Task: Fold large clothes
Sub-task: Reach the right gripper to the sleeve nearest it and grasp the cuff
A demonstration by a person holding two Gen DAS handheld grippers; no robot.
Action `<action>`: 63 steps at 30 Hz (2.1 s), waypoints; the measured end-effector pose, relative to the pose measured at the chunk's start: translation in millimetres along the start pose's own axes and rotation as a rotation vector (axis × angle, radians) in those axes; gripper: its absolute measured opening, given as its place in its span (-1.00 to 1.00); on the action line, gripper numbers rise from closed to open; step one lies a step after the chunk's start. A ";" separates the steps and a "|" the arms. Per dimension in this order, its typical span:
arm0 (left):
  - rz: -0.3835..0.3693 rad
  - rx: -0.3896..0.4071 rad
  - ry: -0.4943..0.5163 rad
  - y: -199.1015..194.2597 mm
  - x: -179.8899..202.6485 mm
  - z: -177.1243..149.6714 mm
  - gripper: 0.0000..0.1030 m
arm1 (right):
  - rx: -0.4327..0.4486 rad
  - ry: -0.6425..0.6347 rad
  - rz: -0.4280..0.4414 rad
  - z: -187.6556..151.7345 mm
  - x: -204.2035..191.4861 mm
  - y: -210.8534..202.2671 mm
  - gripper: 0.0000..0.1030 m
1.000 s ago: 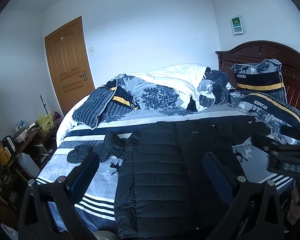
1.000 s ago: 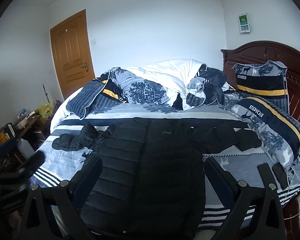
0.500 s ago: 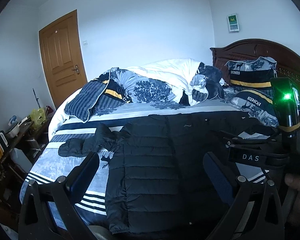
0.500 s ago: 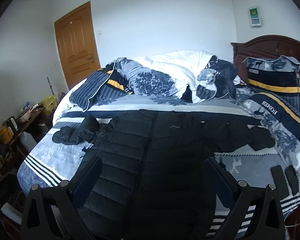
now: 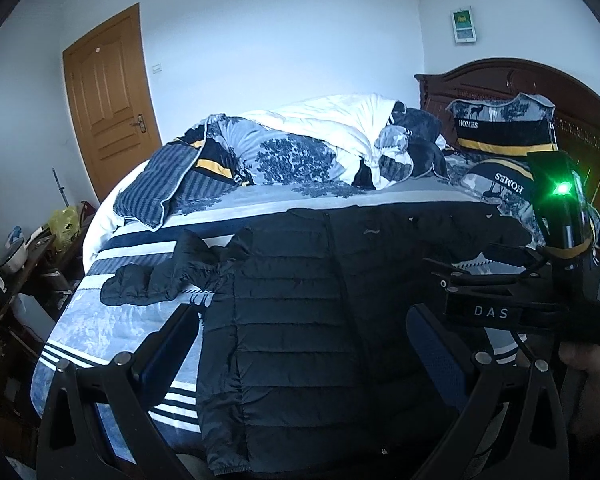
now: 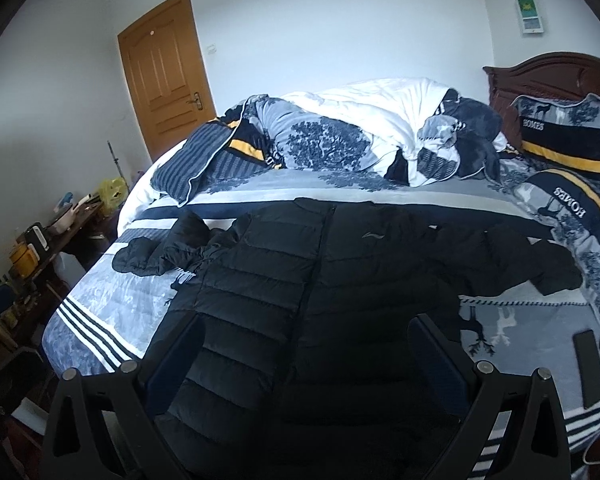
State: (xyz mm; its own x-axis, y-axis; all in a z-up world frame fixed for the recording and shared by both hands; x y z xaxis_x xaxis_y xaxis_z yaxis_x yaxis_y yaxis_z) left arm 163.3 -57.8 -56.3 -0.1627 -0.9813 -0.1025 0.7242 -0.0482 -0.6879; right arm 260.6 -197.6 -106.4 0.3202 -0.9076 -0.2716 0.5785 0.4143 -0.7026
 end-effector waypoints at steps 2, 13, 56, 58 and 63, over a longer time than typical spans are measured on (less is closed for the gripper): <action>-0.008 -0.010 0.010 9.4 2.5 1.3 1.00 | -0.013 0.001 0.012 0.5 2.8 11.3 0.99; -0.073 -0.073 0.113 73.7 26.8 8.9 1.00 | -0.056 0.002 0.109 13.4 27.9 70.0 0.99; -0.459 -0.176 0.297 235.5 189.7 84.4 0.99 | -0.151 0.271 0.159 48.7 248.2 111.1 0.92; -0.478 -0.176 0.301 239.0 207.2 89.1 0.99 | -0.154 0.323 0.144 52.0 283.3 107.1 0.92; -0.523 -0.189 0.306 253.9 259.6 97.2 0.99 | -0.176 0.477 0.022 54.9 395.4 94.8 0.92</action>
State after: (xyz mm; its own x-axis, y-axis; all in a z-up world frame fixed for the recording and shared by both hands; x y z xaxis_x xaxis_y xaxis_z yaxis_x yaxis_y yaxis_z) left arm 370.1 -343.0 -187.7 -0.6673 -0.7381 0.1000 0.3709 -0.4457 -0.8147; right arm 483.2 -513.5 -244.2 -0.0716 -0.8457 -0.5288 0.4272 0.4531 -0.7825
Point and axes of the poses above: each gripper's, at about its wrist camera, not at the fingertips, and y roughly the way its jaws point, x to its right, z to its top, the point moved 9 cm from there along y, roughly the way its jaws point, and after that the axes turned 8 degrees about -x, right-handed, at the moved point
